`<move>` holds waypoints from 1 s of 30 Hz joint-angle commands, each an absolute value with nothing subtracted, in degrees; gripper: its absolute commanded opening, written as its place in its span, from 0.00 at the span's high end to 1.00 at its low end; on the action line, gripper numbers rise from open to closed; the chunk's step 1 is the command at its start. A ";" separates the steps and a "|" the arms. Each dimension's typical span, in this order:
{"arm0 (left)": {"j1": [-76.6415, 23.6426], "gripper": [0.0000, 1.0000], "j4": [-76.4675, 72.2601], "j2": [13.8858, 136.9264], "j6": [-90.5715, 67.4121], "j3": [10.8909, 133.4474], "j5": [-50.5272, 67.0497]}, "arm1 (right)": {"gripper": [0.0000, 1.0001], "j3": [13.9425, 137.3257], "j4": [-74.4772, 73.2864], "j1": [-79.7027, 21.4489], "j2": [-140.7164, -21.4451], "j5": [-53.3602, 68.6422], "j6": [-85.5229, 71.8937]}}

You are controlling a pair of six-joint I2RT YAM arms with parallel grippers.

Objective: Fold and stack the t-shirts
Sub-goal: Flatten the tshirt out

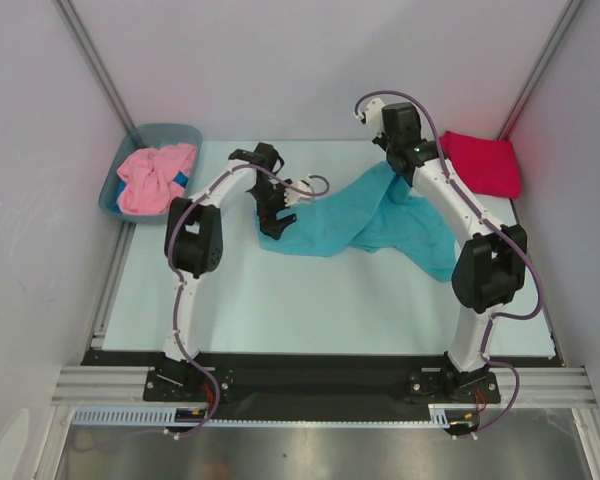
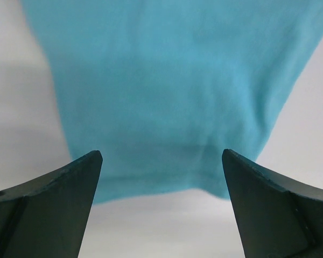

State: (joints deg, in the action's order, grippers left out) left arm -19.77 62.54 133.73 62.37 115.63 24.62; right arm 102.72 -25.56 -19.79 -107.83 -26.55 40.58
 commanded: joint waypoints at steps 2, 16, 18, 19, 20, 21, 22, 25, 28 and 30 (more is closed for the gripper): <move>-15.56 0.00 63.73 130.60 56.98 120.49 21.54 | 1.00 104.68 -23.11 -19.69 -107.93 -27.07 40.34; -13.89 0.00 60.46 141.93 33.07 137.18 18.56 | 1.00 102.75 -23.12 -19.69 -106.79 -27.33 40.08; -13.89 0.13 60.99 143.43 27.96 138.86 13.81 | 1.00 101.96 -22.94 -19.69 -106.44 -27.60 40.17; -13.80 0.20 61.95 144.22 27.17 139.22 13.36 | 1.00 101.95 -22.94 -19.77 -106.44 -27.60 40.08; -13.80 0.19 62.22 144.14 26.03 138.70 12.49 | 1.00 101.61 -22.77 -19.78 -106.26 -27.77 40.08; -13.80 0.14 62.14 144.14 25.41 137.21 11.70 | 1.00 101.51 -22.85 -19.78 -106.17 -27.69 39.99; -13.80 0.00 62.14 144.23 24.53 136.68 11.08 | 1.00 101.51 -22.76 -19.86 -106.26 -27.77 39.99; -13.54 0.02 62.93 143.79 22.94 135.36 9.93 | 1.00 101.34 -22.59 -19.78 -106.26 -27.95 40.08; -12.92 0.01 62.84 142.39 21.71 134.21 10.20 | 1.00 101.34 -22.50 -20.13 -106.35 -28.21 40.17; -12.75 0.01 62.76 141.59 21.36 133.42 10.89 | 1.00 101.51 -22.15 -20.21 -106.43 -28.21 40.17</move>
State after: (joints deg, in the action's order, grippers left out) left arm -13.39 62.24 144.75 24.45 134.10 11.07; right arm 101.10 -24.73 -19.84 -108.31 -26.76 40.53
